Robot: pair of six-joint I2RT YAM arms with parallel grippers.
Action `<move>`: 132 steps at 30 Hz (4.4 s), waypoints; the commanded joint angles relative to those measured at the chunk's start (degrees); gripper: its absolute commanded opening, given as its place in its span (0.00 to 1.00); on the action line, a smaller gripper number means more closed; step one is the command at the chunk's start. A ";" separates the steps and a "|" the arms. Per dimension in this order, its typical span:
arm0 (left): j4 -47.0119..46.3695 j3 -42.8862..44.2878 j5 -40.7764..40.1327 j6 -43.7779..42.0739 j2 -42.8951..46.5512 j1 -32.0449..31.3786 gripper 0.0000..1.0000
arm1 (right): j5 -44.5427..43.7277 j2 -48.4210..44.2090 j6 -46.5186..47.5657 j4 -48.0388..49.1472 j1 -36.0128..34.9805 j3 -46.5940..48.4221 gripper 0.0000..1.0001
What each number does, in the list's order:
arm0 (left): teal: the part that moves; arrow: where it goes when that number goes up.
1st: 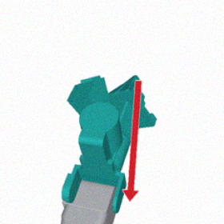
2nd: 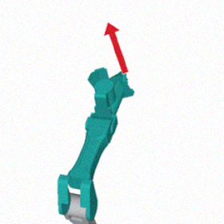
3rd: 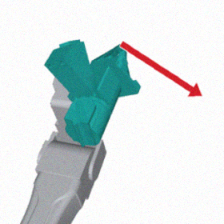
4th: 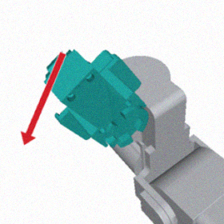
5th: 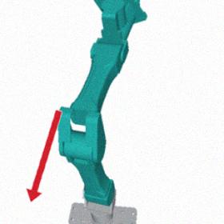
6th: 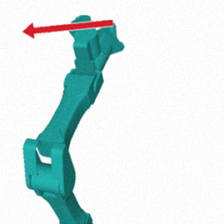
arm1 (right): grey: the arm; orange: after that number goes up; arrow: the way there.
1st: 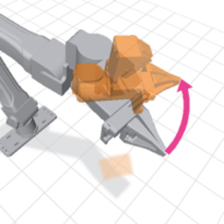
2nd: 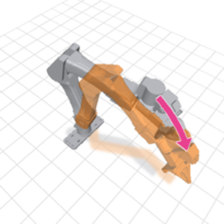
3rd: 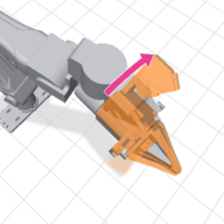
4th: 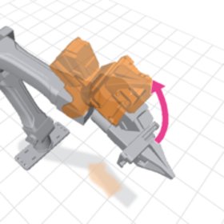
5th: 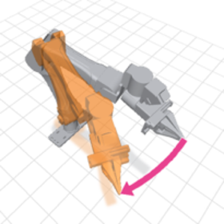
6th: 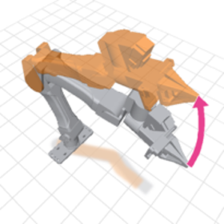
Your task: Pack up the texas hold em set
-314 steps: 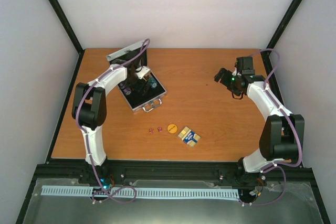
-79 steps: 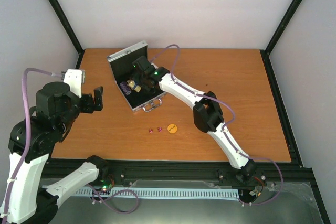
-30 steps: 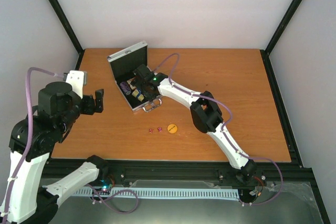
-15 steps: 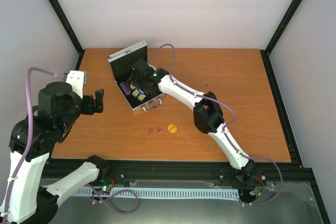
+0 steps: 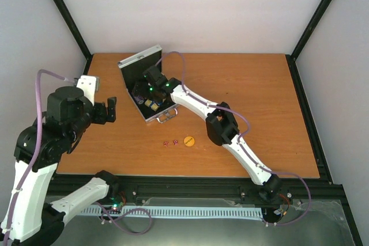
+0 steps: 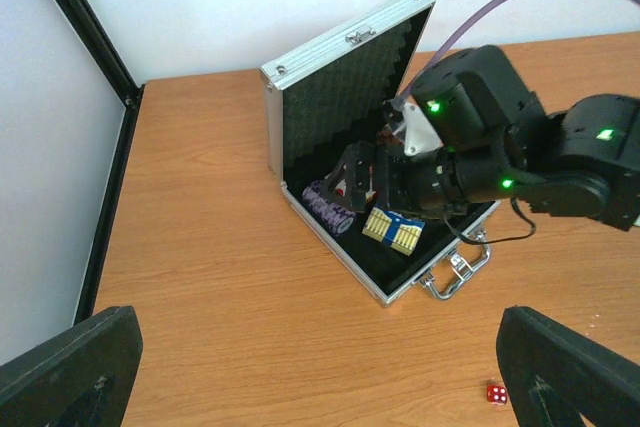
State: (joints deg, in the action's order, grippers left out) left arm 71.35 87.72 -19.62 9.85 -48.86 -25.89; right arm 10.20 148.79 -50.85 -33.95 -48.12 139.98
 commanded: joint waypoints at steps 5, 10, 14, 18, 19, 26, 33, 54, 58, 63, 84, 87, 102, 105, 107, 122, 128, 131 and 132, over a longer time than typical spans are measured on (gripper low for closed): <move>-0.78 1.19 0.83 0.00 -0.94 -0.04 1.00 | 1.52 2.44 4.72 5.34 0.39 1.69 1.00; -1.44 0.37 0.94 -0.17 -1.43 -0.04 1.00 | -1.10 2.39 5.10 3.16 0.70 2.18 1.00; -2.06 0.28 1.28 -0.50 -2.04 -0.04 1.00 | -1.53 2.79 4.98 2.66 1.07 2.30 1.00; -2.35 0.59 1.28 -1.03 -3.02 -0.04 1.00 | -2.46 3.23 4.71 0.59 1.51 2.41 1.00; -2.42 0.53 1.39 -1.06 -3.18 -0.04 1.00 | -2.65 3.32 4.77 -0.09 1.60 2.40 1.00; -3.04 -0.32 2.23 -1.15 -3.60 -0.04 1.00 | -4.75 3.52 6.06 -5.94 2.32 2.16 1.00; -3.50 -1.12 2.86 -0.97 -3.28 -0.04 1.00 | -6.98 1.87 7.20 -10.38 2.26 -1.63 1.00; -3.23 0.81 4.43 -0.40 -4.25 -0.04 1.00 | -11.59 -14.05 21.94 -21.31 -0.48 -7.17 1.00; -3.56 1.37 5.44 0.25 -4.95 -0.04 1.00 | -15.71 -20.15 25.38 -25.00 -2.06 -18.09 1.00; -4.14 1.58 6.56 0.91 -5.58 -0.04 1.00 | -18.51 -27.88 30.55 -28.61 -7.54 -32.73 0.95; -4.50 -0.16 8.46 3.71 -5.36 -0.08 1.00 | -10.85 -32.86 31.39 -19.39 -11.54 -49.69 0.61; -4.17 -0.35 7.83 3.60 -5.20 -0.02 1.00 | -9.94 -31.61 31.51 -18.62 -11.47 -49.60 0.57; -3.98 -0.33 7.20 3.16 -5.70 -0.04 1.00 | -10.61 -27.90 30.39 -18.81 -11.00 -48.36 0.42; -3.97 -0.31 7.18 3.16 -5.75 -0.04 1.00 | -10.38 -27.47 30.37 -18.49 -10.83 -48.55 0.42; -3.89 -0.33 7.25 3.11 -5.78 -0.04 1.00 | -10.27 -27.14 30.47 -18.38 -10.70 -48.64 0.39; -3.28 -0.66 6.66 3.19 -5.06 -0.04 1.00 | -9.23 -26.71 30.37 -18.37 -9.82 -48.21 0.17; -3.50 -1.43 6.71 3.12 -4.30 -0.04 1.00 | -10.57 -28.23 30.37 -21.36 -8.75 -40.87 0.15; -3.59 -1.63 6.62 3.14 -3.99 -0.04 1.00 | -11.44 -28.11 30.05 -21.29 -8.01 -34.60 0.15; -3.54 -1.72 6.61 3.08 -3.91 -0.04 1.00 | -11.83 -27.73 29.89 -20.71 -7.78 -32.57 0.15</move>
State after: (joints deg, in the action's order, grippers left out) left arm 67.42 85.93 -12.43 12.43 -53.58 -25.89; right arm 0.38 121.38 -20.58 -55.27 -57.14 100.36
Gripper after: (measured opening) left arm 0.998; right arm 0.181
